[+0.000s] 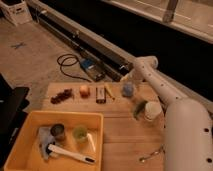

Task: Place sponge in plastic cup

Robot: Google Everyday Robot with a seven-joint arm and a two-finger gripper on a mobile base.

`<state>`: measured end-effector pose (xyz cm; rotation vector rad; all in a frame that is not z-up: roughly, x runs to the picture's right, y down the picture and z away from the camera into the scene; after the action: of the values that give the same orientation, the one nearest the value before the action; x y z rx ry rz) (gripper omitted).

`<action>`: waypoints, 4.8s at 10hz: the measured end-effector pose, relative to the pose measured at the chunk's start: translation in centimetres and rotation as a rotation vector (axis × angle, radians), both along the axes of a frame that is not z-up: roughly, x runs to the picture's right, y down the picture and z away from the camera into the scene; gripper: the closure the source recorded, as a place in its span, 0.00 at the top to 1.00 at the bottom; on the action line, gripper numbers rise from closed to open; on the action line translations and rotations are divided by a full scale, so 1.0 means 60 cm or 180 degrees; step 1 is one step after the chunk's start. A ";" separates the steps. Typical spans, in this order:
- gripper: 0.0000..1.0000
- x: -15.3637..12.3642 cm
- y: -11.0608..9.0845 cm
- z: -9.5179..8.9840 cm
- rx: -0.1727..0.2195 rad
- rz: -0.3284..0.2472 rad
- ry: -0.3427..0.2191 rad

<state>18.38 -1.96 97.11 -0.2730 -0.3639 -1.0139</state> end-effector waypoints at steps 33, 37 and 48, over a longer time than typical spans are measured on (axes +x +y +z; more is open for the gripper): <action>0.00 -0.211 0.038 -0.249 0.0112 -0.0898 -0.1236; 0.00 -0.255 0.043 -0.281 0.0274 -0.1212 -0.1343; 0.00 -0.458 0.258 -0.431 0.0256 -0.2685 -0.2651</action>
<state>-9.09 13.49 71.24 0.1114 -1.0057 -1.9629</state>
